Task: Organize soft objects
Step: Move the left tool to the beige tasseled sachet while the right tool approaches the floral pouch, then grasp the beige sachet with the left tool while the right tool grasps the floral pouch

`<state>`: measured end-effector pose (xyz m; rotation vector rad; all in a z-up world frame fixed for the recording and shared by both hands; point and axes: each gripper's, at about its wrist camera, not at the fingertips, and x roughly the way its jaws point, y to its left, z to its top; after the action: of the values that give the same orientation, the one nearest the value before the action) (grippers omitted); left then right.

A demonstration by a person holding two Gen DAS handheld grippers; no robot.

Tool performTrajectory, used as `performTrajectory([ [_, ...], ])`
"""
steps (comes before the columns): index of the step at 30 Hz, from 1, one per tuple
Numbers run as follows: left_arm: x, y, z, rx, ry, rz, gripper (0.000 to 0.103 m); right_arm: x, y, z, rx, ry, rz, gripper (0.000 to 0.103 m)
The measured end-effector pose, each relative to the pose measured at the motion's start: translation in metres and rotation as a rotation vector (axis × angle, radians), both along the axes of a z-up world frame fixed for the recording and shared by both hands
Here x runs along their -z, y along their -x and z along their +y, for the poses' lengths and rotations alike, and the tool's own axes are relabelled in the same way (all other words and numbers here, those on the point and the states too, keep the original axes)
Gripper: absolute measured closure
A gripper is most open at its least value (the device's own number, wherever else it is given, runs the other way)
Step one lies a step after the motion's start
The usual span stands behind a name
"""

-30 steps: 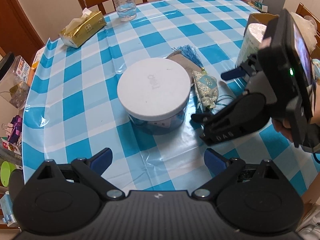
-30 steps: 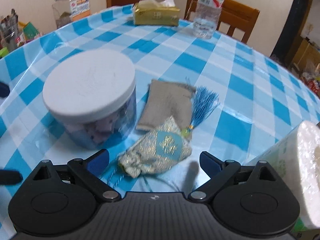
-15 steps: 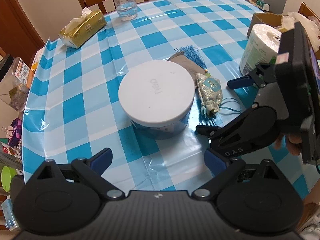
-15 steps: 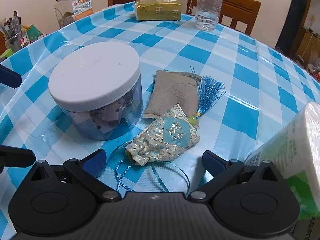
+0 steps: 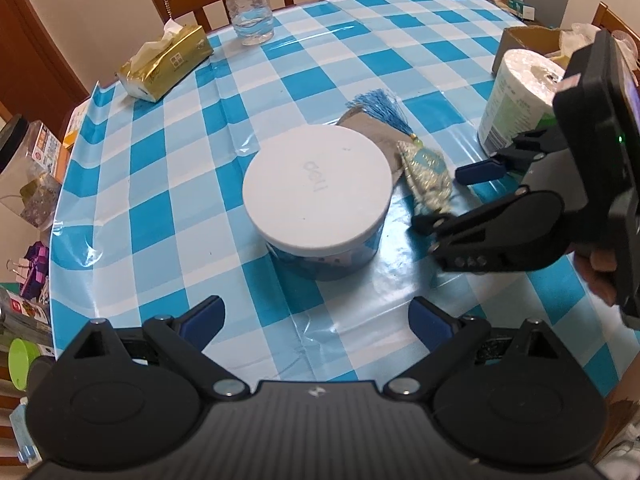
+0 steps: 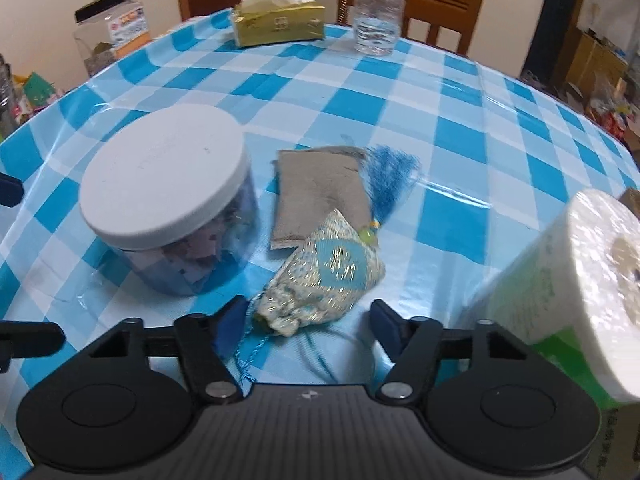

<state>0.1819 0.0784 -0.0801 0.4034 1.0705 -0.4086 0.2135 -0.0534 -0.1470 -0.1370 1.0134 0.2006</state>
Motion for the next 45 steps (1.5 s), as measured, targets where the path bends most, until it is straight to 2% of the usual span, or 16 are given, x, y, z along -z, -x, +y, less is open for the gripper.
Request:
performTrajectory([
  [6, -0.010, -0.004, -0.001, 0.038, 0.012, -0.006, 0.005, -0.005, 0.004, -0.013, 0.036, -0.047, 0.026, 0.041],
  [14, -0.039, -0.025, -0.008, 0.159, 0.021, -0.040, 0.005, -0.001, -0.016, -0.013, 0.090, -0.081, 0.005, 0.040],
  [16, -0.045, -0.034, -0.011, 0.192, 0.030, -0.047, 0.005, -0.002, -0.017, -0.014, 0.102, -0.085, 0.001, 0.045],
  [18, -0.050, -0.044, -0.016, 0.217, 0.035, -0.058, 0.005, -0.002, -0.016, -0.015, 0.109, -0.072, -0.002, 0.055],
  [23, -0.053, -0.072, -0.033, 0.283, 0.049, -0.078, 0.005, -0.005, -0.011, -0.024, 0.127, -0.093, 0.004, 0.062],
  [27, -0.045, -0.094, -0.053, 0.350, 0.034, -0.070, 0.005, -0.011, -0.004, -0.026, 0.112, -0.095, -0.006, 0.064],
  [33, -0.017, -0.125, -0.088, 0.468, 0.018, 0.057, 0.005, -0.017, 0.005, -0.027, 0.088, -0.069, -0.023, 0.064],
  [38, 0.015, -0.144, -0.110, 0.475, -0.095, 0.149, 0.006, -0.017, 0.009, -0.030, 0.085, -0.064, -0.022, 0.063],
  [45, 0.043, -0.154, -0.129, 0.485, -0.137, 0.219, 0.006, -0.014, 0.010, -0.032, 0.090, -0.057, -0.016, 0.063],
])
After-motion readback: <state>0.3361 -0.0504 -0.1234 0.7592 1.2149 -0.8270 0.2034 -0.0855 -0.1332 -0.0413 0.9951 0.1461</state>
